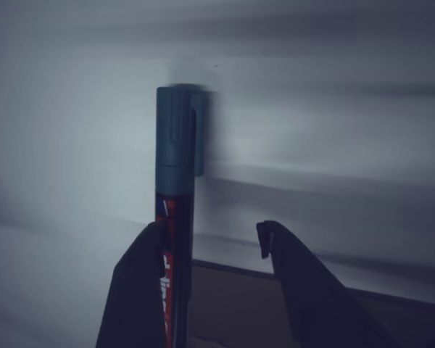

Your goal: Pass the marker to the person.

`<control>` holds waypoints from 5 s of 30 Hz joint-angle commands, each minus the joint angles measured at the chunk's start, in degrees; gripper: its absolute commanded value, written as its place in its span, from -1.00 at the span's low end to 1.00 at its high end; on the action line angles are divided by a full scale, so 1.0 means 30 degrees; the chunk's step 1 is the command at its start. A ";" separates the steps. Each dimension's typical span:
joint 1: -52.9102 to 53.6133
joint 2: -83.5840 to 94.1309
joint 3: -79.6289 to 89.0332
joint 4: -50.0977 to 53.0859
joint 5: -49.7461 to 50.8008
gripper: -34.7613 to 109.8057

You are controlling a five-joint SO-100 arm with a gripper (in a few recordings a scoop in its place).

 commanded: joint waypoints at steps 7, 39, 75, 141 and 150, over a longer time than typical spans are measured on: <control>0.0322 0.0146 -0.1377 -0.0674 -0.1113 -0.18; 0.0352 -0.2314 -0.1904 -0.1963 -0.0937 -0.16; -0.0674 0.5391 0.3164 -0.5332 -0.6826 -0.59; -0.9932 -1.1748 -2.6777 -0.4658 -1.4062 -0.59; -1.1660 -1.1426 -2.4961 -0.3779 -1.5732 -0.59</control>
